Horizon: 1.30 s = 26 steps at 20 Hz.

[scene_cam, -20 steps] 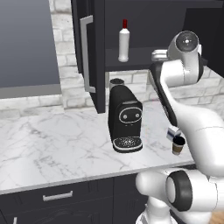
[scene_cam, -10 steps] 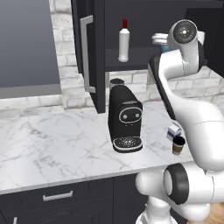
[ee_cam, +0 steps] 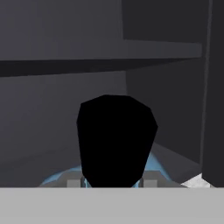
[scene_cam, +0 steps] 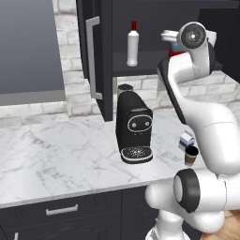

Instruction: Sort all alcoholic drinks to one cabinet, and non-alcoholic drinks to the other.

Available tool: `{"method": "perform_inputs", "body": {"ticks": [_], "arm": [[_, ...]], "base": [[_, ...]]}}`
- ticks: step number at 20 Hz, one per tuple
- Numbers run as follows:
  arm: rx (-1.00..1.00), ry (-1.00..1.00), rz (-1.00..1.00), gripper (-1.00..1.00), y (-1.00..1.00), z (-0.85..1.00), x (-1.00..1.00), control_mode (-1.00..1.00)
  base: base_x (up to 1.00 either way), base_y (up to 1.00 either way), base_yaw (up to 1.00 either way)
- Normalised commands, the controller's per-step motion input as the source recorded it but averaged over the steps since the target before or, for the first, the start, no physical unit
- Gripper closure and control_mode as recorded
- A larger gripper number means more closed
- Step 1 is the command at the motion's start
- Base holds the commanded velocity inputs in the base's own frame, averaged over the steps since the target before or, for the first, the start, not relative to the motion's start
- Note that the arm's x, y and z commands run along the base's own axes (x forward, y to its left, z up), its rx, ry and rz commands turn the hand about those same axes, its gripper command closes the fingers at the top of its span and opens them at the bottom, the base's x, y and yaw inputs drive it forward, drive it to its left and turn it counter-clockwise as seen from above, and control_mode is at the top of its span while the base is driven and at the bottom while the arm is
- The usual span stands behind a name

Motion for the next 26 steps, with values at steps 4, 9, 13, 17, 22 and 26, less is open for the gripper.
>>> {"method": "perform_inputs", "body": {"ticks": [4, 9, 13, 17, 22, 26], "arm": [[0.00, 0.00, 0.00, 1.00, 0.00, 0.00, 0.43, -1.00], [0.00, -0.01, 0.00, 1.00, 0.00, 0.00, 0.41, -1.00], [0.00, 0.00, 0.00, 1.00, 0.00, -0.05, 0.40, -1.00], [-0.01, 0.00, 0.00, 1.00, 0.00, -0.08, 0.39, -1.00], [-0.02, -0.01, 0.00, 1.00, 0.00, -0.14, 0.30, -1.00], [-0.05, -0.06, 0.00, 1.00, 0.00, 0.00, 0.45, -1.00]], "base": [[0.00, 0.00, 0.00], [0.00, 0.00, 0.00], [0.00, 0.00, 0.00], [0.00, 0.00, 0.00], [0.00, 0.00, 0.00], [0.00, 0.00, 0.00]]}}
